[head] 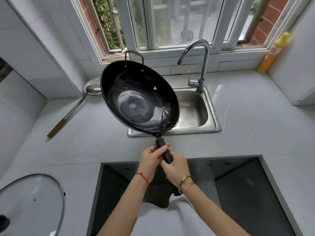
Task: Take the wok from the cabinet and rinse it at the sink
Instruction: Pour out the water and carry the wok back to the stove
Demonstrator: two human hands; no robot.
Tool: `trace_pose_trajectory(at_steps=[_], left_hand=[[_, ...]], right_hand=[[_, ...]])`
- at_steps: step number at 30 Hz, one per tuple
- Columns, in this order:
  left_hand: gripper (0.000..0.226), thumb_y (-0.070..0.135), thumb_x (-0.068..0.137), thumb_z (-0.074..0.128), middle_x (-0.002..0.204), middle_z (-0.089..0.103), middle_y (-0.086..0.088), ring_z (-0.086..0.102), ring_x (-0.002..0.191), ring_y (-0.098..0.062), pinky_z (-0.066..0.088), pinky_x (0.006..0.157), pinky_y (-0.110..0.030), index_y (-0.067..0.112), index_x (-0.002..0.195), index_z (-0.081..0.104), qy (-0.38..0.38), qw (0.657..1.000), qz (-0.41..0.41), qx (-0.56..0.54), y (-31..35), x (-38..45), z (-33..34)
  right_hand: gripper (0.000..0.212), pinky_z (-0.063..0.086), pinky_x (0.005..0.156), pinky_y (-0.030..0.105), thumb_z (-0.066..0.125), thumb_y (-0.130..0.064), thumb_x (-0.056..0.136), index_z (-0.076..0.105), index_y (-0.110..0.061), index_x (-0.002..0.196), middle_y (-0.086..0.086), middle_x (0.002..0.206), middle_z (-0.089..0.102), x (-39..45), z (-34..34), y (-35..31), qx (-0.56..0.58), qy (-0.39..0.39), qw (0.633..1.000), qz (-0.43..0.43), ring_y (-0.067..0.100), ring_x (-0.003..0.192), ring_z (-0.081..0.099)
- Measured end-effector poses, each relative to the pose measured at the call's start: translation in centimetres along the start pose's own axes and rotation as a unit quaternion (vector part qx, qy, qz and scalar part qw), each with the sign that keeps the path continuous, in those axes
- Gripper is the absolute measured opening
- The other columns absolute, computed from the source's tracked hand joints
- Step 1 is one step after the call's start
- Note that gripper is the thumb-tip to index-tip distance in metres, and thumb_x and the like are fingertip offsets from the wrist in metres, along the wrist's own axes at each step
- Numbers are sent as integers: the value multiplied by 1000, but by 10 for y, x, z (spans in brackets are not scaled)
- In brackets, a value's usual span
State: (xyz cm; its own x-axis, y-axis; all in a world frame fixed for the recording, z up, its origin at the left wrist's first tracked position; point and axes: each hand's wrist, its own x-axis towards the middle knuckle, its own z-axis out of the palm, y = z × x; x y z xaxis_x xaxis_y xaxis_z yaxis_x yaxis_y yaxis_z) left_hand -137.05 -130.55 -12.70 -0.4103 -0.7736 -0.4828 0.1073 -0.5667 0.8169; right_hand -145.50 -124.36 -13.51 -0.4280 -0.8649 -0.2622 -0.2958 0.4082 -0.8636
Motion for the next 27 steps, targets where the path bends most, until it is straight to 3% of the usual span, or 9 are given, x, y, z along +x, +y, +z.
trace_pose_trajectory(at_steps=[5,9,16,21,27], left_hand=[[27,9,91,61,113,71,-12,69,104,-21,55,84,-27,5,118,64,-45,999,2,21,-11,-19,-15],[22,4,91,61,105,73,-11,70,99,-22,56,85,-30,5,112,67,-71,997,-7,12,-28,-35,-20],[25,1,90,61,103,75,-8,71,99,-22,55,91,-34,6,114,66,-134,990,-16,44,-44,-58,-26],[24,4,90,62,107,75,-9,70,103,-23,56,90,-32,10,113,67,-179,980,-7,85,-45,-68,-20],[28,7,91,63,109,74,-9,70,106,-24,55,91,-31,8,118,65,-239,963,-21,120,-50,-75,-4]], right_hand=[[25,48,52,28,63,-19,86,52,-25,64,-8,57,54,-35,13,4,-6,48,999,10,11,51,51],[29,36,45,15,63,-18,83,47,-25,60,-9,55,51,-64,17,9,-20,81,996,30,8,48,48],[30,34,44,16,66,-23,81,46,-27,58,-6,53,53,-102,27,24,-13,144,988,57,9,47,48],[22,50,48,30,66,-28,83,55,-22,65,-3,59,60,-119,29,26,11,187,979,79,16,53,59],[24,47,47,27,66,-28,84,54,-22,64,-5,56,57,-137,19,28,26,247,963,105,18,53,59]])
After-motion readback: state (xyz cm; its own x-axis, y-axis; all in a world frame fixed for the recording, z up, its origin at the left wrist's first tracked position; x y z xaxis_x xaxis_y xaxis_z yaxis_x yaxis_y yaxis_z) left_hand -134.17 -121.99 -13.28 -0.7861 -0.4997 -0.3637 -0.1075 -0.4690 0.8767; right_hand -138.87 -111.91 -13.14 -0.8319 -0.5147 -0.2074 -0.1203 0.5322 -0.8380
